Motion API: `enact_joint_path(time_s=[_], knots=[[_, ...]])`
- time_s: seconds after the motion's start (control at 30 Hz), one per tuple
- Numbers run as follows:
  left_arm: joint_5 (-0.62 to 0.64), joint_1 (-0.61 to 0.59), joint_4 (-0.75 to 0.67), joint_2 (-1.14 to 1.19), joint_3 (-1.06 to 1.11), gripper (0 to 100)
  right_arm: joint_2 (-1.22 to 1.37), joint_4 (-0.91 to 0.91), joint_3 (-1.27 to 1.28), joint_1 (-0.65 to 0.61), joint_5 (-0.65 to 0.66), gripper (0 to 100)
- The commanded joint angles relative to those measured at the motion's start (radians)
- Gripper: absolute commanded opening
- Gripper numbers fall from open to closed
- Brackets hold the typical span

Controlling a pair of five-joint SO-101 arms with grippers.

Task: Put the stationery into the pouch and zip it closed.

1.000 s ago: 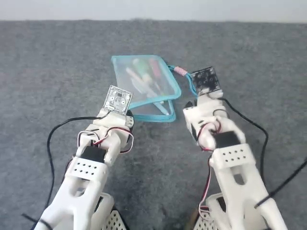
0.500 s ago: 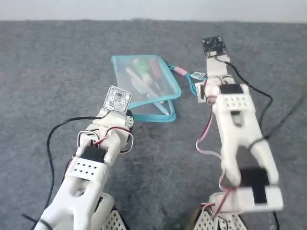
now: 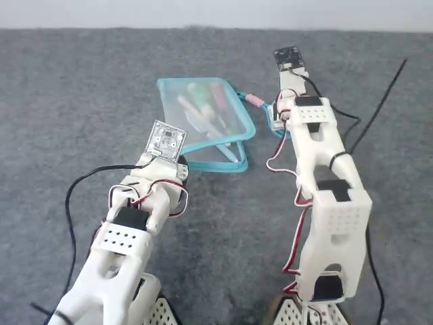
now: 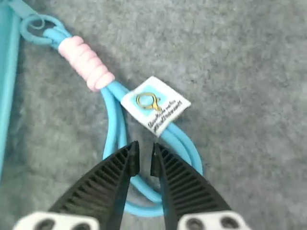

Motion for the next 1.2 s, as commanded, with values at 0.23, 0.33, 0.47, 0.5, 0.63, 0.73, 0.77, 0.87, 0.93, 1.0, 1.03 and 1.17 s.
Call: enact_joint_path(time_s=[0.23,0.33,0.47,0.5,0.63,0.73,0.77,0.87,0.93,1.0,1.03,1.17], knots=[[0.0,0.012,-0.011,-0.006,-0.027,1,0.042,0.041,-0.092,0.099,0.011,5.3],[0.0,0.009,-0.011,-0.006,-0.027,1,0.061,0.12,-0.117,0.12,0.011,4.9],[0.0,0.008,-0.011,-0.006,-0.027,1,0.064,0.216,-0.124,0.143,0.011,5.2],[0.0,0.008,-0.011,-0.006,-0.027,1,0.059,0.231,-0.124,0.15,0.011,5.3],[0.0,0.008,-0.011,-0.006,-0.027,1,0.033,0.289,-0.124,0.173,0.012,6.5],[0.0,0.008,-0.009,-0.006,-0.027,1,0.028,0.314,-0.124,0.189,0.011,15.3],[0.0,0.008,-0.009,-0.006,-0.027,1,0.028,0.311,-0.124,0.193,0.017,19.1],[0.0,0.008,-0.009,-0.006,-0.027,1,0.03,0.317,-0.124,0.193,0.021,28.1],[0.0,0.008,-0.009,-0.006,-0.027,1,0.021,0.321,-0.124,0.194,0.021,27.5],[0.0,0.008,-0.009,-0.006,-0.027,1,0.013,0.341,-0.124,0.2,0.021,21.6],[0.0,0.008,-0.009,-0.006,-0.027,1,0.008,0.357,-0.124,0.206,0.021,17.1],[0.0,0.008,-0.009,-0.006,-0.031,1,-0.004,0.429,-0.124,0.214,0.021,0.1]])
